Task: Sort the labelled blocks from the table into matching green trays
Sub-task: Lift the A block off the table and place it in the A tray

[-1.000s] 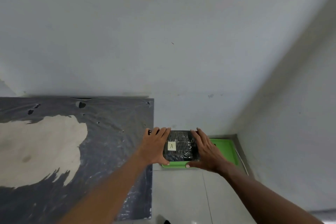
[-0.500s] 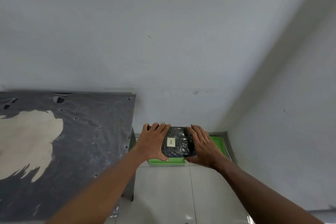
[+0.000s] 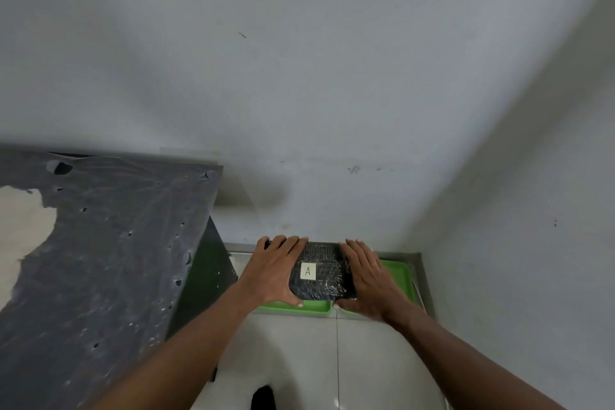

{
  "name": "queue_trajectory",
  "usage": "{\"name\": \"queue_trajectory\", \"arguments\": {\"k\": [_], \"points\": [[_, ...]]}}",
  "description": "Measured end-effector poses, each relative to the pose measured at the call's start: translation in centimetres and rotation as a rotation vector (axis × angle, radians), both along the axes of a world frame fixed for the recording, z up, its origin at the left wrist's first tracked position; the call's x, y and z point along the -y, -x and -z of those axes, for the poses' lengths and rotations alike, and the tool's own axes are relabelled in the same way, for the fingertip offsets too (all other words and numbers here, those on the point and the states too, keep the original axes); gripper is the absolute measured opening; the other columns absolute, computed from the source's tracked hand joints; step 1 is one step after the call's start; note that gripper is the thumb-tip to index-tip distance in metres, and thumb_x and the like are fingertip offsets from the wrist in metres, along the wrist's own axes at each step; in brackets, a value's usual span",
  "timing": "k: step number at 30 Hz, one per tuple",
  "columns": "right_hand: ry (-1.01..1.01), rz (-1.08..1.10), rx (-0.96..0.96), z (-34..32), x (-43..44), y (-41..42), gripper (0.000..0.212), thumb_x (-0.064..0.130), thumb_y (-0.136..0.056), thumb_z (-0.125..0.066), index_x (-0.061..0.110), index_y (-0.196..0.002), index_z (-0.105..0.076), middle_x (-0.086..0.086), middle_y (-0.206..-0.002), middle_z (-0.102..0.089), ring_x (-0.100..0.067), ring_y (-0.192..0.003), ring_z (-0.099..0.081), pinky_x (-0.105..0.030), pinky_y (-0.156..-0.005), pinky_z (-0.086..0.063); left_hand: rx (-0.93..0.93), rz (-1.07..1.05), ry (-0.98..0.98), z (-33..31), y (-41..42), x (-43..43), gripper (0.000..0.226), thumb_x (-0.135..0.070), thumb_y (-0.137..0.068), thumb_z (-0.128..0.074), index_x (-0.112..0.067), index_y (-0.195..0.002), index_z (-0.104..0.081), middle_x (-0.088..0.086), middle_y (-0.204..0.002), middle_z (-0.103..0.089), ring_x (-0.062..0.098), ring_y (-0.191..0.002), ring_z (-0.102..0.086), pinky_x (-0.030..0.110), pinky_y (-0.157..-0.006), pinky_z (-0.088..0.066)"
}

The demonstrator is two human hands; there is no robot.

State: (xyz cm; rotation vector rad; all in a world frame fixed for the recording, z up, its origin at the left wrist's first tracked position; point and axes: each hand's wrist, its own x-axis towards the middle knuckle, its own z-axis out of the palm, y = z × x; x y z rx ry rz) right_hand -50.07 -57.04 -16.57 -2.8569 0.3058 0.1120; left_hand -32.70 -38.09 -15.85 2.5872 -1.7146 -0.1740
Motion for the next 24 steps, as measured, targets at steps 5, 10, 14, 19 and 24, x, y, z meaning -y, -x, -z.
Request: {"name": "queue_trajectory", "arguments": {"k": [5,10,14,19,24], "points": [[-0.002,0.009,-0.005,9.2,1.9,-2.4,0.121,0.067,-0.070,-0.069,0.016,-0.153,0.002,-0.010,-0.163,-0.007,-0.029,-0.151,0.001,-0.051,-0.123,-0.015,-0.014,0.016,-0.005,8.9,-2.5,2.2,0.133,-0.087,-0.048,-0.062,-0.017,-0.152,-0.019,0.000,-0.148,-0.040,0.023,-0.130,-0.042,0.047,-0.112,-0.031],[-0.013,0.019,0.016,21.1,3.8,-5.5,0.122,0.070,-0.071,-0.067,0.018,-0.153,0.008,-0.009,-0.164,0.002,-0.026,-0.150,0.011,-0.050,-0.124,-0.007,-0.017,0.022,0.020,20.3,-5.7,3.9,0.133,-0.089,-0.049,-0.062,-0.016,-0.153,-0.020,0.001,-0.149,-0.039,0.023,-0.131,-0.040,0.048,-0.113,-0.030],[0.002,0.011,0.046,31.0,5.0,-8.0,0.121,0.070,-0.071,-0.068,0.019,-0.152,0.007,-0.011,-0.164,0.001,-0.026,-0.150,0.010,-0.049,-0.123,-0.004,-0.024,0.002,0.028,29.8,-8.0,5.3,0.132,-0.082,-0.047,-0.069,-0.017,-0.152,-0.022,0.001,-0.149,-0.040,0.023,-0.133,-0.040,0.054,-0.116,-0.027],[0.031,0.020,0.063,41.8,5.2,-9.5,0.120,0.071,-0.071,-0.066,0.018,-0.152,0.005,-0.013,-0.164,-0.001,-0.028,-0.150,0.008,-0.050,-0.124,-0.006,0.009,0.011,0.023,40.3,-9.8,6.1,0.133,-0.081,-0.045,-0.071,-0.019,-0.151,-0.022,-0.001,-0.149,-0.040,0.023,-0.134,-0.039,0.056,-0.117,-0.025],[0.046,0.008,0.057,47.8,5.5,-10.1,0.122,0.074,-0.070,-0.065,0.017,-0.152,0.005,-0.013,-0.164,0.001,-0.028,-0.150,0.009,-0.049,-0.123,-0.003,-0.001,-0.011,0.012,46.7,-10.2,6.1,0.135,-0.078,-0.046,-0.075,-0.018,-0.153,-0.019,0.001,-0.153,-0.036,0.024,-0.138,-0.034,0.058,-0.119,-0.020]]}}
